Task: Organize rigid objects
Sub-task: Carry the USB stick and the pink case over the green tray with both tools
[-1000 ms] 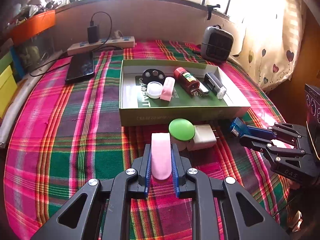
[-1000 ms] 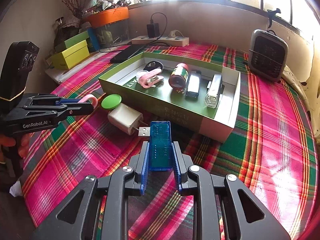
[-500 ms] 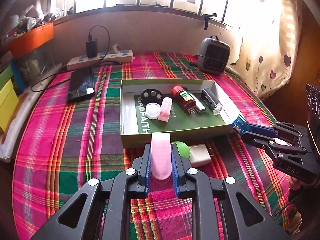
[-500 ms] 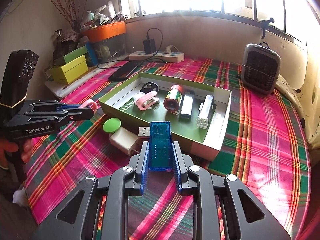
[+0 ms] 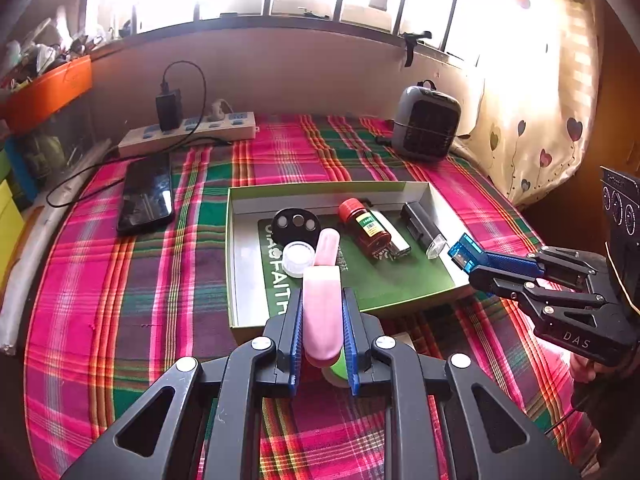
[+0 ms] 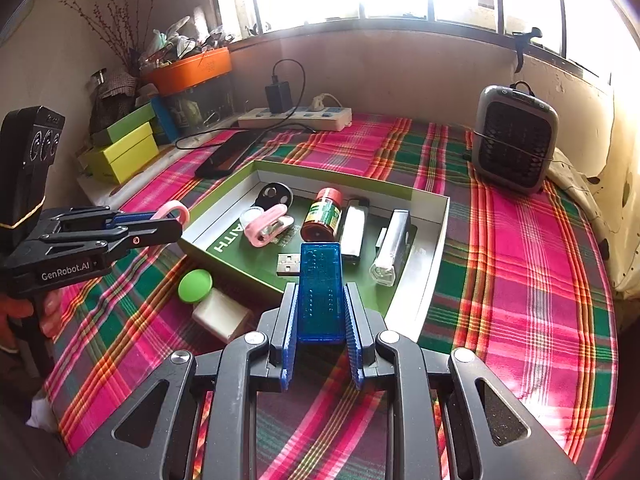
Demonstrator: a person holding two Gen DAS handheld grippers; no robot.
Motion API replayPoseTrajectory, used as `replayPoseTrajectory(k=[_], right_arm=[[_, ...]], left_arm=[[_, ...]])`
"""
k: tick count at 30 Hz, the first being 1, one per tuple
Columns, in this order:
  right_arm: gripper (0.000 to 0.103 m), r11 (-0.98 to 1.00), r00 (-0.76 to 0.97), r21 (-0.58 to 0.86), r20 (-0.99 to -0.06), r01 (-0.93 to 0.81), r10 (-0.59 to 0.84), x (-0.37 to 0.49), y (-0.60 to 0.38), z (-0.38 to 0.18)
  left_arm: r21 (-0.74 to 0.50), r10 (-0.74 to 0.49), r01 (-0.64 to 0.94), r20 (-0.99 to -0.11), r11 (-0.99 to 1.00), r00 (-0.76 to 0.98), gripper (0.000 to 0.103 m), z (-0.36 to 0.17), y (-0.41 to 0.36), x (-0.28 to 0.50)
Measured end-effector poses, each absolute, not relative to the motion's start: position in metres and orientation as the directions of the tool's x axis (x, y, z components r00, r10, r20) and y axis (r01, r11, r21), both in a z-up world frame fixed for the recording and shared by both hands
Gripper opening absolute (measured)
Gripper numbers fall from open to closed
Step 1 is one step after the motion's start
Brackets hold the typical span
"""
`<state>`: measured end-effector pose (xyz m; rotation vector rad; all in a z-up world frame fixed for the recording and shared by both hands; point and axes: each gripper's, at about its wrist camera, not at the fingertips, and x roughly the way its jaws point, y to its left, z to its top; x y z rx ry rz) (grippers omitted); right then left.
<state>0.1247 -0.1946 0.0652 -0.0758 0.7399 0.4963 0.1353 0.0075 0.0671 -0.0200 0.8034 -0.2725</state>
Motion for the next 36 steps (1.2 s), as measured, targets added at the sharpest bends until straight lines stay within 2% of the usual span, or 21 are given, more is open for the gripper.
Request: replayPoseTrajectory(k=[11, 22, 36], right_arm=[[0.023, 0.859, 0.573, 0.093, -0.708, -0.504, 0.413, 0.153, -0.175, 0.057], [0.023, 0.843, 0.503, 0.144, -0.746, -0.517, 0.436, 0.178, -0.173, 0.041], [0.023, 0.828, 0.477, 0.124, -0.767, -0.547, 0.43, 0.188, -0.165, 0.032]], left_arm=[[-0.128, -0.249, 0.229, -0.722, 0.965, 0.646, 0.017, 0.061, 0.006, 0.16], [-0.135, -0.243, 0.216, -0.738, 0.967, 0.63, 0.017, 0.05, 0.008, 0.182], [-0.135, -0.24, 0.216, -0.763, 0.967, 0.6, 0.017, 0.033, 0.007, 0.196]])
